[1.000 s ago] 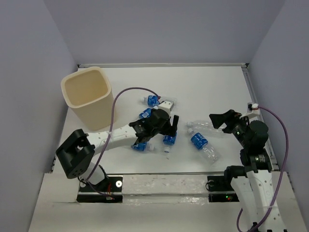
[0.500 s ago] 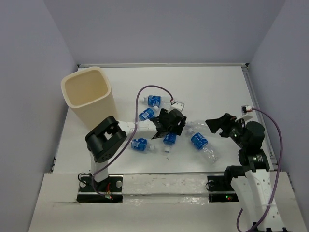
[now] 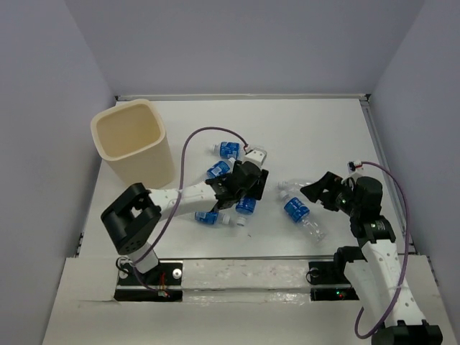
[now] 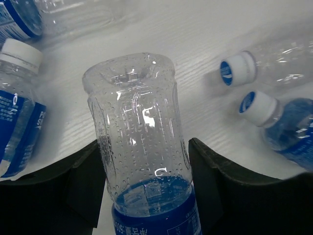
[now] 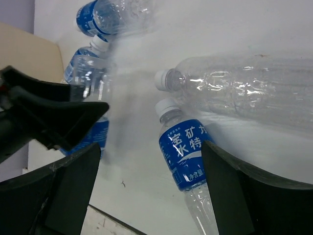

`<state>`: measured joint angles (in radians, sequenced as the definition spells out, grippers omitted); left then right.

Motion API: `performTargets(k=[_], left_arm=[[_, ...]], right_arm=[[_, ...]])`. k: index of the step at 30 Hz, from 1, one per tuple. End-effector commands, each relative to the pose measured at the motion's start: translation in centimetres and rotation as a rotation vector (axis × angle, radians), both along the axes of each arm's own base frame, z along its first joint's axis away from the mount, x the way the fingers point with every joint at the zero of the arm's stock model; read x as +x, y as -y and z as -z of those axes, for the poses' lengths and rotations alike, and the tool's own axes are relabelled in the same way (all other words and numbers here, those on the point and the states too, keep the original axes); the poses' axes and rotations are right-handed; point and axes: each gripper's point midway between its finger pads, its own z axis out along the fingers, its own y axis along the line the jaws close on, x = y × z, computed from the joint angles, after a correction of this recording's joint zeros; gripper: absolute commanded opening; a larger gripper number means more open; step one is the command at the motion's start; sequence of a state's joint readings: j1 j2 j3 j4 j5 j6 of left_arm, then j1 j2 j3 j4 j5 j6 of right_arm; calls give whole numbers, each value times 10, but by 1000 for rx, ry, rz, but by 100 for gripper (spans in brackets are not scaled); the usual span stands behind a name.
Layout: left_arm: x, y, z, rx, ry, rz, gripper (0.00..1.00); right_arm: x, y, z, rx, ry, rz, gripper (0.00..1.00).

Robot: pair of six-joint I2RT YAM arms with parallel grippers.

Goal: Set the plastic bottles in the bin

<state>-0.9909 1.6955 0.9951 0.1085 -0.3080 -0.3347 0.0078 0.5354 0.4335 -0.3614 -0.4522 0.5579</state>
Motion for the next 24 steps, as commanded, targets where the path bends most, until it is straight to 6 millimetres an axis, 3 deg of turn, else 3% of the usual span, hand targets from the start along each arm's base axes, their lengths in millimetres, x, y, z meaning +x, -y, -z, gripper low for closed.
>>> performTargets(k=[1, 6, 7, 12, 16, 19, 21, 24], left_arm=[[-11, 10, -97, -271, 98, 53, 56], [-44, -7, -158, -444, 129, 132, 56], [-54, -17, -175, -486, 149, 147, 56], [-77, -59, -221, -590, 242, 139, 56], [-88, -77, -235, -628, 271, 138, 56], [-97, -84, -242, -658, 281, 161, 56], [-100, -86, -245, -672, 288, 166, 56], [-104, -88, -251, -694, 295, 175, 56]], right_arm=[[0, -3, 7, -1, -62, -10, 89], [1, -4, 21, -35, -131, 2, 90], [-1, -7, 29, -50, -166, -2, 90], [-14, -26, 56, -160, -293, -50, 93], [-24, -37, 69, -295, -366, -60, 97], [-29, -32, 78, -405, -411, -31, 99], [-25, -33, 74, -443, -411, -26, 100], [-35, -48, 85, -532, -458, -96, 100]])
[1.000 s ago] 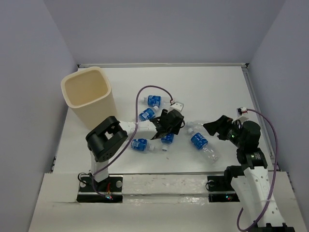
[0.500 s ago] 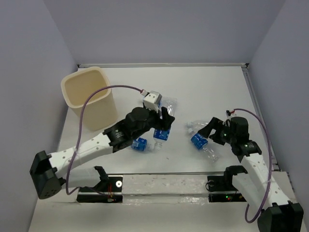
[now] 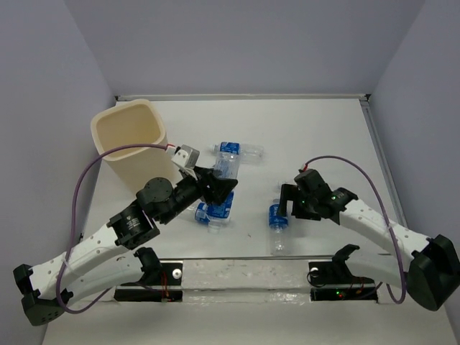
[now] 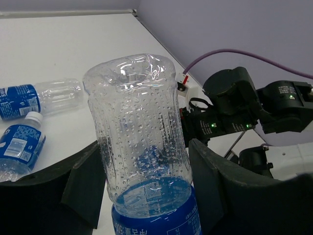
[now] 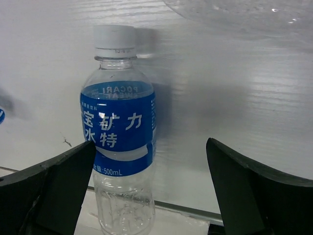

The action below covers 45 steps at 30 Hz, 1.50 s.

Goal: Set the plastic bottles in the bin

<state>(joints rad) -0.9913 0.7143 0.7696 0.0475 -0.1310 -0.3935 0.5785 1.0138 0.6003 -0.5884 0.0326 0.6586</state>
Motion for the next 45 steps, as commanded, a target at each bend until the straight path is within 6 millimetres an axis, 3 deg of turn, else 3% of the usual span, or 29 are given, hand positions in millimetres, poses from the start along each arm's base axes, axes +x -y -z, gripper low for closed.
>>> performTargets(k=[1, 5, 9, 13, 14, 16, 18, 20, 22, 23, 25, 26, 28, 29, 31, 32, 35, 36, 39, 40, 45], left_arm=[[-7, 0, -8, -36, 14, 28, 56], [-3, -1, -6, -36, 8, 10, 56], [2, -7, -10, -26, 10, -33, 56], [13, -16, -24, -19, 23, -111, 55], [16, -18, -25, -9, 24, -131, 55], [29, -26, -35, -14, 37, -214, 55], [42, -33, -52, -51, 63, -276, 55], [56, -33, -77, -79, 85, -311, 56], [80, -30, -84, -35, 104, -364, 56], [95, -45, -110, -54, 134, -437, 56], [124, -54, -127, -23, 155, -520, 56], [144, -75, -132, -12, 160, -597, 56], [169, -94, -149, -7, 186, -690, 56], [183, -120, -154, 6, 198, -789, 56], [200, -148, -163, 13, 217, -909, 57], [212, -177, -170, 23, 238, -1027, 58], [226, -225, -174, 18, 247, -1217, 58], [230, -250, -176, 16, 249, -1278, 58], [232, -286, -180, 52, 274, -1426, 58], [231, -300, -171, 92, 266, -1492, 58], [222, -329, -155, 362, 330, -1648, 58]], right_arm=[[8, -1, -6, -137, 16, 4, 100], [6, -21, 9, -266, -11, -64, 97], [11, -30, 17, -332, -2, -61, 88], [13, -34, 22, -315, 19, -46, 74], [12, -33, 22, -298, 30, -42, 65], [16, -37, 15, -255, 71, -30, 45], [17, -36, 9, -228, 105, -26, 42], [19, -43, -11, -165, 163, -35, 39], [21, -48, -27, -115, 208, -56, 38], [23, -52, -46, -54, 264, -58, 38], [24, -59, -64, 19, 322, -81, 35], [23, -60, -79, 67, 363, -84, 34], [19, -67, -93, 131, 403, -115, 34], [18, -69, -98, 152, 415, -123, 32], [16, -71, -108, 186, 438, -141, 32], [14, -75, -113, 200, 447, -156, 32], [13, -79, -126, 226, 487, -178, 32], [13, -80, -129, 235, 500, -189, 32], [13, -83, -146, 280, 554, -201, 32], [14, -84, -151, 294, 570, -204, 32], [14, -94, -162, 329, 602, -246, 32]])
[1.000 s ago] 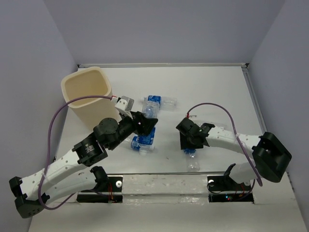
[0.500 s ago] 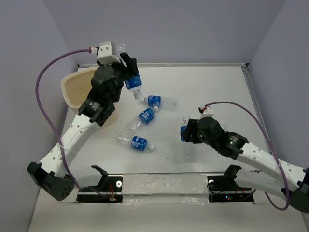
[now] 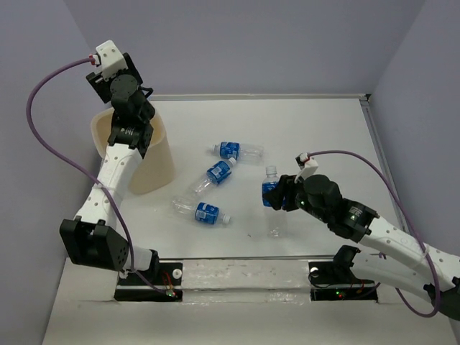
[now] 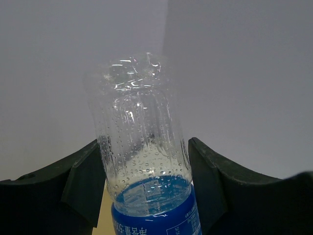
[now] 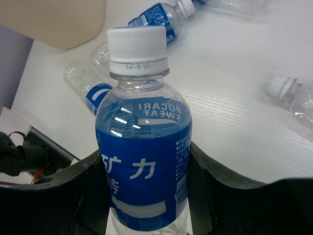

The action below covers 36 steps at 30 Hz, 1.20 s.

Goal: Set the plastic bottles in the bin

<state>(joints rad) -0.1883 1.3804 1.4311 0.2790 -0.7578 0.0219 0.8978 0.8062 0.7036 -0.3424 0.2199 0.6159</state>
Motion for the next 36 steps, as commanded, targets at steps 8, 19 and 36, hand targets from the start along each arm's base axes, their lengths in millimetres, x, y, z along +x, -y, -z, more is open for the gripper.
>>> performTargets(k=[8, 19, 36], left_arm=[[-34, -39, 46, 224, -35, -262, 78], [-48, -15, 4, 53, 94, -67, 99], [-218, 72, 53, -380, 69, 643, 99]], right_arm=[[11, -35, -53, 112, 147, -108, 32], [33, -68, -119, 198, 277, -139, 31], [106, -197, -290, 460, 577, -230, 30]])
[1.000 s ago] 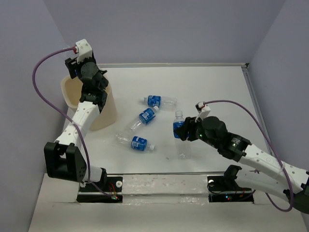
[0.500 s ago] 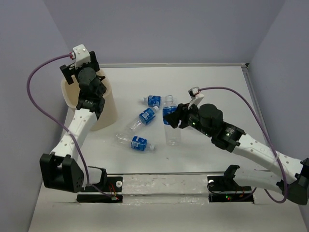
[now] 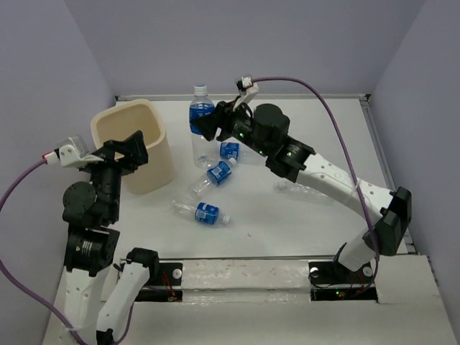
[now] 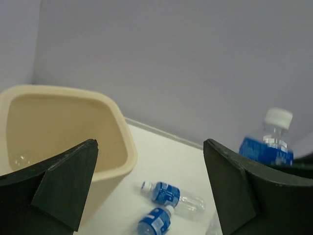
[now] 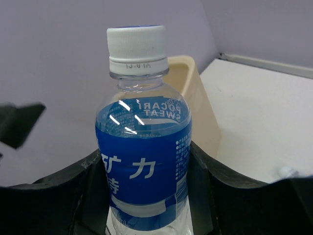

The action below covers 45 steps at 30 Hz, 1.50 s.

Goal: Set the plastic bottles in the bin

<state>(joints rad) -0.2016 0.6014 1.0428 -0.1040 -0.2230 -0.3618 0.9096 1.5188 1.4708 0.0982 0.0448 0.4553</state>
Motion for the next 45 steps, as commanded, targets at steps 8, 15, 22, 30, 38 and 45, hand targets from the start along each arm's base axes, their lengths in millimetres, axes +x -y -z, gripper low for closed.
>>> performTargets(k=[8, 15, 22, 30, 38, 45], left_arm=[[-84, -4, 27, -159, -24, 72, 99], [-88, -14, 50, -135, -70, 30, 99], [-93, -19, 43, -114, -45, 19, 99], [-84, 7, 45, -70, -70, 137, 99], [-54, 70, 62, -5, -183, 411, 99], [0, 138, 130, -11, -391, 622, 99]], right_arm=[[52, -88, -122, 300, 259, -45, 31], [69, -156, -100, 360, 404, -131, 34], [72, -185, -60, 382, 418, -153, 46], [44, -176, -79, 312, 450, -195, 97], [22, -81, -115, 278, 402, -142, 88], [30, 73, -15, 95, 139, 142, 79]])
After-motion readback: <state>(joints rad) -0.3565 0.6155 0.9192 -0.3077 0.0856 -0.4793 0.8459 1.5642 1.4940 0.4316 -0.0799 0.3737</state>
